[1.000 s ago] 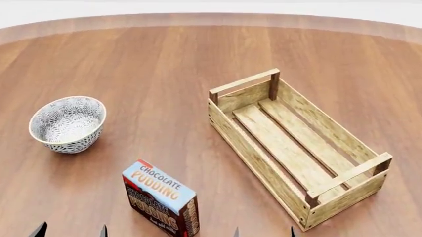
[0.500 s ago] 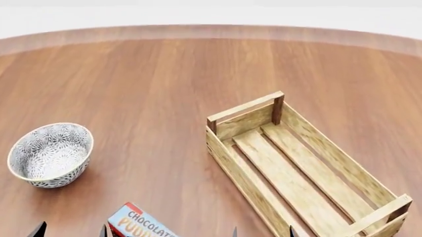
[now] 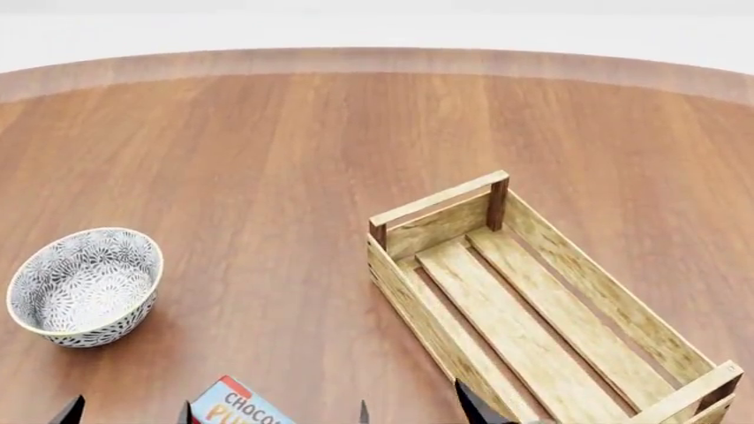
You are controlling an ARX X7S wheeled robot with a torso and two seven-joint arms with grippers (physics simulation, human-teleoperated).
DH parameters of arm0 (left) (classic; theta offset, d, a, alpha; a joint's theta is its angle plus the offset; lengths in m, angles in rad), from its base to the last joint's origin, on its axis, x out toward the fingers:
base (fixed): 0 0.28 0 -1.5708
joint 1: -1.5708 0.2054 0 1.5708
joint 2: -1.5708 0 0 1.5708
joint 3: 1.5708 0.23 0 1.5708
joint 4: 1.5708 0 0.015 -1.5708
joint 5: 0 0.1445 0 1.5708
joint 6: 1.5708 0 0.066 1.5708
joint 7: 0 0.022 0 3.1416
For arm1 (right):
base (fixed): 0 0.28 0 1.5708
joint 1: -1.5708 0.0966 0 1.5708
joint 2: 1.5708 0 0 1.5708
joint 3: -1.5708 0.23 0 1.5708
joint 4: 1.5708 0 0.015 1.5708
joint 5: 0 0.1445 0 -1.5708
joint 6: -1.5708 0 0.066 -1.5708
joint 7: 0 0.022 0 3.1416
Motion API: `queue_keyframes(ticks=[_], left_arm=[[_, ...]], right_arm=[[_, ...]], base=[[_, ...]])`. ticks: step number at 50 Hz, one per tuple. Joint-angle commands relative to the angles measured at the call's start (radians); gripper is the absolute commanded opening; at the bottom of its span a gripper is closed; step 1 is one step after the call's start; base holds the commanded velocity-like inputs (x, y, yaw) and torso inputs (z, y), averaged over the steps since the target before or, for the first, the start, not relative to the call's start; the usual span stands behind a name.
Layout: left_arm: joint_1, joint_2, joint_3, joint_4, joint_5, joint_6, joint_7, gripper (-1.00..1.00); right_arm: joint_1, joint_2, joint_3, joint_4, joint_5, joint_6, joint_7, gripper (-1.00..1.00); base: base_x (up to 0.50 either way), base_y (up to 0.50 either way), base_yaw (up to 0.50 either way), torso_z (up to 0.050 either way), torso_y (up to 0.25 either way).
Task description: Pick up the chocolate pudding and put it in the tray.
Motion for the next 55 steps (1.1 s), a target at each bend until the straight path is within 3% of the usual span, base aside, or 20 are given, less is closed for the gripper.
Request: queue_keyframes(ticks=[1,23,55], left_arm=[[-0.002,-0.008,0.01,-0.003,-0.014,0.0,0.002,1.0],[-0.006,-0.024,0.003,-0.003,-0.045,-0.002,-0.013,1.0],[-0.011,-0.04,0.012,-0.001,-0.057,0.006,-0.034,1.0]], right_arm=[[-0.029,0.07,-0.028,-0.053,0.068,0.026,-0.108,1.0],[-0.14,0.159,-0.087,-0.176,0.093,0.041,-0.185,1.0],[-0.044,0.138,-0.163,0.042,0.006,0.121,-0.184,1.0]], base=[[0.0,0.0,0.0,0.0,0.0],[0.0,0.0,0.0,0.0,0.0],[0.0,0.0,0.0,0.0,0.0]])
